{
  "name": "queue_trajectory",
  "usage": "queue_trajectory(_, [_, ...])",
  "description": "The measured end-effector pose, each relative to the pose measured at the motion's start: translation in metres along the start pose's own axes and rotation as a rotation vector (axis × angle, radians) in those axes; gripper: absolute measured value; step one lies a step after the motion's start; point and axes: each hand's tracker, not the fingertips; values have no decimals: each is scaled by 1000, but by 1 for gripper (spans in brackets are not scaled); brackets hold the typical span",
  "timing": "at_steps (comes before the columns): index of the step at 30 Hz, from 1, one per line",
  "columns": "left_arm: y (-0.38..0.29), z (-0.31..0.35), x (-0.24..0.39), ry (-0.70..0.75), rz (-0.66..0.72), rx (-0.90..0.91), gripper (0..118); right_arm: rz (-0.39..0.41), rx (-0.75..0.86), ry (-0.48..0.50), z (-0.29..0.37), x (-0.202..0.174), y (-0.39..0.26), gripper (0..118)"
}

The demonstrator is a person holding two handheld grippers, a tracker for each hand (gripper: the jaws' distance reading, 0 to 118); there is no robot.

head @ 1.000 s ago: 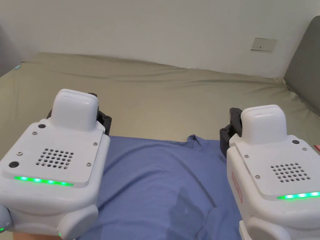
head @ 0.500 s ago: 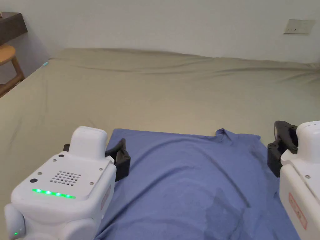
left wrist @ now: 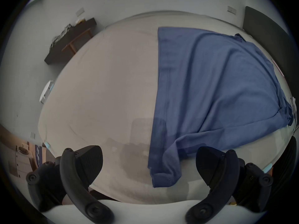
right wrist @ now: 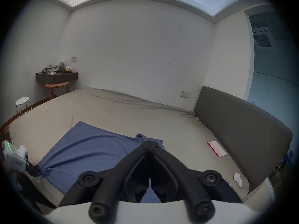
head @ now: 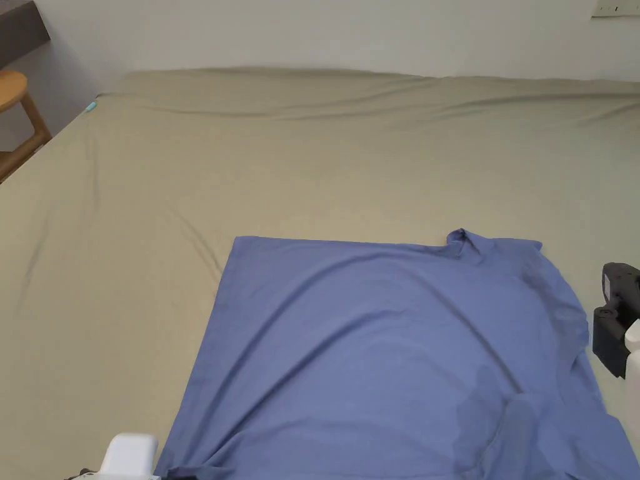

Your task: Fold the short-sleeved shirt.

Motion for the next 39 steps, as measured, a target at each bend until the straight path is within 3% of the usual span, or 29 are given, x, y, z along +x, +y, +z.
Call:
queue_trajectory(2, [-2,-3,3,7,8,-6,112,-4,-3,-9,0,0,1,0])
queue_trajectory(4, [-4,-2,5,1,-14,2,97,-9,-4,-20,-1,0,1,0])
queue_trajectory(7, [-1,2,8,-102,3,10,52,-6,-10,-23,-1,-1,-1,0])
queue_trajectory(9, [0,11,15,-107,-16,34,10,1,-20,-25,-1,0,-5,0])
queue_trajectory(15, [9,29,17,-140,58,120,6,-17,-73,-26,-4,20,-27,0])
queue_trajectory(17, [14,37,15,-156,79,153,6,24,-161,-15,-13,28,-47,0])
queue_trajectory(18, [16,42,15,-159,80,170,6,50,-223,-21,-19,32,-59,10])
queue_trajectory(19, [17,47,15,-161,79,185,6,56,-270,-30,-25,37,-74,32])
queue_trajectory(22, [21,53,15,-162,76,199,6,-27,-453,22,-37,52,-122,60])
queue_trajectory(23, [20,55,15,-163,80,203,6,-61,-529,33,-42,57,-141,98])
queue_trajectory(24, [21,54,15,-163,84,201,6,-89,-594,47,-46,60,-157,112])
queue_trajectory(25, [20,53,14,-163,90,197,6,-107,-653,55,-46,59,-172,115])
queue_trajectory(29, [16,47,12,-150,105,167,6,-141,-828,37,-53,58,-222,113])
queue_trajectory(34, [12,41,14,-129,104,132,6,-198,-848,55,-61,59,-242,109])
queue_trajectory(36, [11,38,15,-122,99,121,6,-200,-843,73,-64,57,-241,88])
queue_trajectory(38, [11,36,17,-118,98,111,6,-216,-825,133,-66,56,-241,54])
queue_trajectory(39, [11,34,18,-116,97,109,6,-220,-823,157,-67,54,-241,47])
